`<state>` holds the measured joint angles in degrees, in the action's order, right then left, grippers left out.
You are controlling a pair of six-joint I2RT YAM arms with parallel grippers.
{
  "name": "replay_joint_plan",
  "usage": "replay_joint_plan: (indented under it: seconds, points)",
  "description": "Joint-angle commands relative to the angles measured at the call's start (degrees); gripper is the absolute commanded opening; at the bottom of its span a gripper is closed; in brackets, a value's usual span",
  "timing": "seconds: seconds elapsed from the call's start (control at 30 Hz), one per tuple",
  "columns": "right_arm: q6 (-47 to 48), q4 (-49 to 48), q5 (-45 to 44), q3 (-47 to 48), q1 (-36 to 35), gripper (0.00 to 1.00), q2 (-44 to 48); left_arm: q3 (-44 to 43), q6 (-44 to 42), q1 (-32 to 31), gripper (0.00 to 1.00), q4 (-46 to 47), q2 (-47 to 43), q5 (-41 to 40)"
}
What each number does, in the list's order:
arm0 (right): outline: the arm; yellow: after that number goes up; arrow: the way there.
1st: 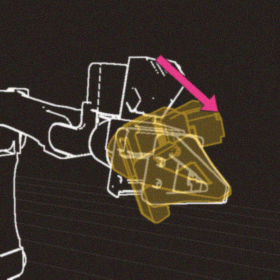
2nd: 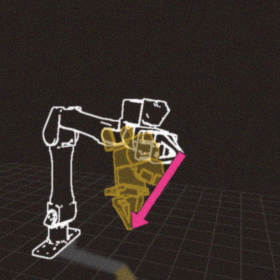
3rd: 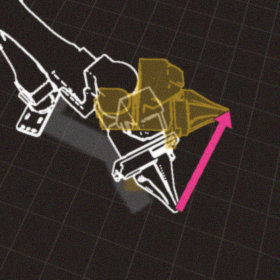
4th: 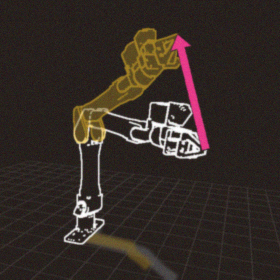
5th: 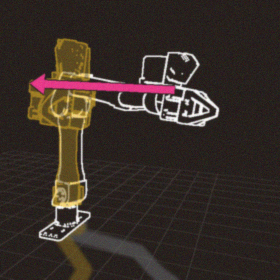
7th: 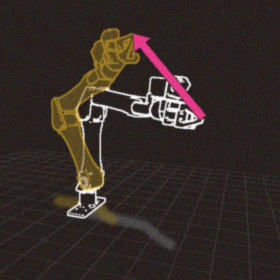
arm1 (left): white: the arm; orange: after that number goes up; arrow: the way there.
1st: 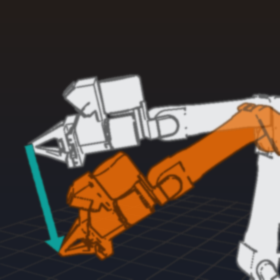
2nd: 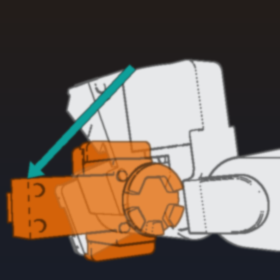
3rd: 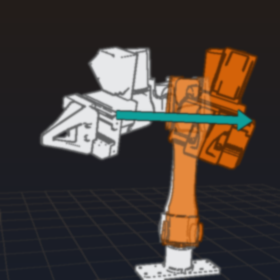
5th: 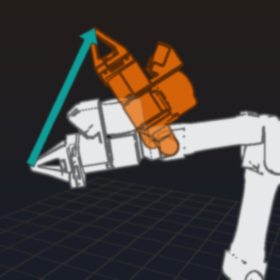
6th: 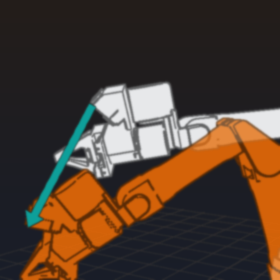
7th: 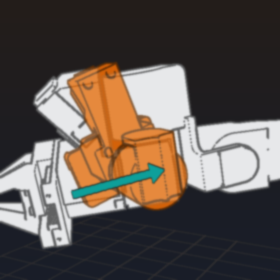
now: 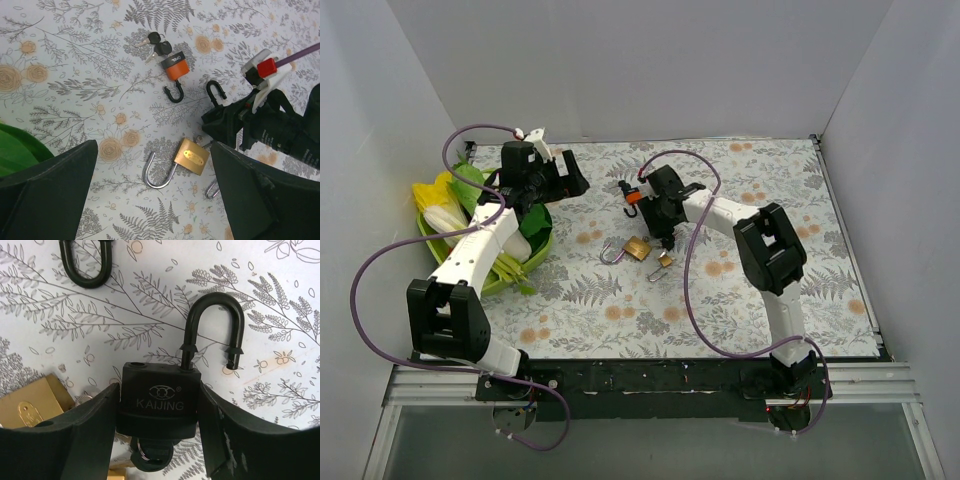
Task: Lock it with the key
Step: Pick up the lock from the center of the board, then lock the lock.
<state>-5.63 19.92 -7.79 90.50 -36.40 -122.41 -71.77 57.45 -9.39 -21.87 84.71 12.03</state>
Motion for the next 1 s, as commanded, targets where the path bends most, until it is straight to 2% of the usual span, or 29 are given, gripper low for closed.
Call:
replay_joint_plan:
  seconds: [0.0, 0.13, 0.2, 0.23, 0.27, 0.4, 0.53, 0.57, 0.63, 0.67, 0.8, 0.97]
  points:
    - [7.87, 5.03, 6.35, 5.38, 2.64, 0.01, 4.62, -1.71, -5.14, -0.10, 0.98, 0.51, -1.91, 7.90]
    - [18.16, 5.74, 17.26, 3.47, 4.49, 0.01, 11.30, -1.36, -13.05, -0.10, 0.98, 0.95, -3.14, 18.88]
    - [19.77, 6.70, 22.71, 1.62, 5.89, 0.01, 16.05, 0.04, -16.56, -0.10, 0.98, 1.47, -3.93, 25.82]
    - [21.26, 7.67, 25.95, 0.48, 6.60, 0.01, 17.45, 0.57, -21.45, -0.10, 0.98, 1.65, -4.20, 28.98]
    - [21.88, 9.94, 32.42, 0.03, 7.30, 0.01, 19.82, 1.27, -24.72, -0.10, 0.98, 1.74, -4.46, 34.06]
    - [28.99, 18.73, 44.07, -0.23, 9.51, 0.01, 24.31, 4.44, -37.39, -0.89, 0.98, 1.74, -6.74, 42.52]
    - [35.33, 24.01, 51.55, -2.25, 9.51, 0.01, 29.24, 7.51, -51.97, -5.54, 0.98, 0.16, -9.20, 42.81]
    - [35.68, 24.28, 54.35, -2.95, 9.51, 0.01, 30.99, 8.56, -59.14, -6.77, 0.98, 0.07, -9.90, 42.55]
    - [36.30, 25.25, 56.82, -4.45, 9.33, 0.01, 32.49, 11.28, -65.07, -10.99, 0.98, -0.02, -12.27, 41.50]
    - [36.56, 25.51, 58.40, -4.80, 9.25, 0.01, 33.63, 11.99, -70.67, -13.53, 0.98, -0.02, -12.98, 41.06]
    - [36.22, 26.57, 61.31, -6.47, 8.55, 0.01, 35.40, 15.86, -78.44, -18.81, 0.97, 1.47, -15.71, 38.42]
    - [38.15, 28.42, 62.72, -9.46, 6.52, 0.01, 37.76, 17.54, -77.40, -21.99, 0.94, 5.26, -16.68, 37.36]
